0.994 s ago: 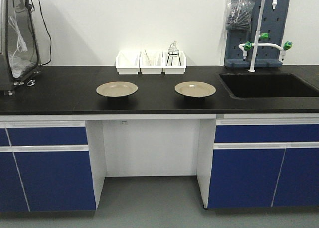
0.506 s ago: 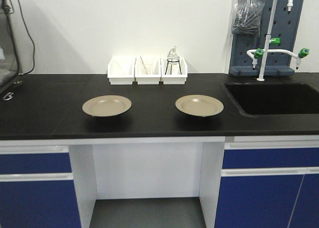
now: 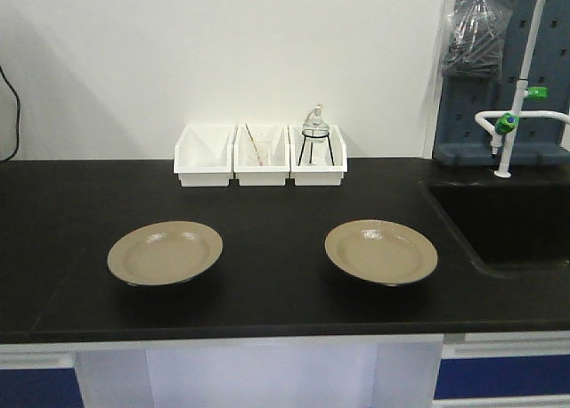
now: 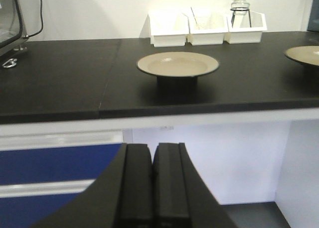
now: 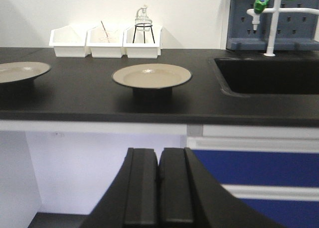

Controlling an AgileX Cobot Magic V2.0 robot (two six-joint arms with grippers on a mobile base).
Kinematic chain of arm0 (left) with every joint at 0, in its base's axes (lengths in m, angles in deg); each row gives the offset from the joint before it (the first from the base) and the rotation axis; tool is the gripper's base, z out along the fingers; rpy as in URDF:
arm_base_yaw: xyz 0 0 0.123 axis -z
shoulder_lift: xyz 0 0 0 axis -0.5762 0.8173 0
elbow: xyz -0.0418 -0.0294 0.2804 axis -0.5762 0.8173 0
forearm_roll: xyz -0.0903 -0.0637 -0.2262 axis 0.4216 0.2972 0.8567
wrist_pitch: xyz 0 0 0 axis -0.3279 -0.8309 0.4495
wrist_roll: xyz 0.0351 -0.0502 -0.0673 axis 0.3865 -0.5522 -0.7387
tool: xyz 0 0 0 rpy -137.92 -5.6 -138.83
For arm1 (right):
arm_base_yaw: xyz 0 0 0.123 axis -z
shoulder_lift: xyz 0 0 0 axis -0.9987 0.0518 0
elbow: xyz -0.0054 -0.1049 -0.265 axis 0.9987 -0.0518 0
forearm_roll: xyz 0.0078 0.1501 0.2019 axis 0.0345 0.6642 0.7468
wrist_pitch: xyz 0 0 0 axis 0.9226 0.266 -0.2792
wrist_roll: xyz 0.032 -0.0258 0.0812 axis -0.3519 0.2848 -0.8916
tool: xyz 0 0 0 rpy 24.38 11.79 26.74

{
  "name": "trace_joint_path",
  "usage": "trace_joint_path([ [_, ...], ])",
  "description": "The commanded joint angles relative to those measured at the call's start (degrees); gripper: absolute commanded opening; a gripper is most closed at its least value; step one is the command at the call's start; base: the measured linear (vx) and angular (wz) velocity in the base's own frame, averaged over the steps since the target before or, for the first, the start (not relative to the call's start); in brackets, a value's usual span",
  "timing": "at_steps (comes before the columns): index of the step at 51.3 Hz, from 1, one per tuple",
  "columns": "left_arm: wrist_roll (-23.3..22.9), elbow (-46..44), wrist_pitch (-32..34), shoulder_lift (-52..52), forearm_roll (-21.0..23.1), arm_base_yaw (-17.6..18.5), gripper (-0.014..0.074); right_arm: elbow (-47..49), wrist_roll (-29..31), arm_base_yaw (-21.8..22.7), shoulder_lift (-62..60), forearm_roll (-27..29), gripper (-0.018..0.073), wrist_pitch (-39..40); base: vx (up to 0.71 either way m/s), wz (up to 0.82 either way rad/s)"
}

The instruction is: Arrange circular plates on left workspace

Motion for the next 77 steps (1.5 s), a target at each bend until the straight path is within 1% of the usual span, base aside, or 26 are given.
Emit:
trace_joint_path([
  [1,-0.5,1.1,5.0,-0.9,0.2,0.3,0.0,-1.2,-0.1,0.4,-0.8,-0.8,-0.0004,4.4,0.56,0.06],
  [23,-0.5,1.1,5.0,-0.9,0.2,0.3,0.0,-1.2,-0.1,0.4,-0.8,-0.8,-0.0004,4.4,0.53,0.05],
  [40,-0.5,1.1,5.0,-0.9,0.2,0.3,0.0,-1.2,-0.1,0.4,-0.8,-0.8,-0.0004,4.4,0.38,-0.03],
  [54,-0.5,1.1,5.0,-0.9,0.2,0.3,0.0,-1.2,-0.1,0.4,-0.8,-0.8,-0.0004,4.4,0.2,-0.02],
  [77,-0.5,1.1,5.0,-0.9,0.2,0.3,0.0,-1.2,-0.1,0.4,-0.8,-0.8,-0.0004,4.4,0.05,-0.01],
])
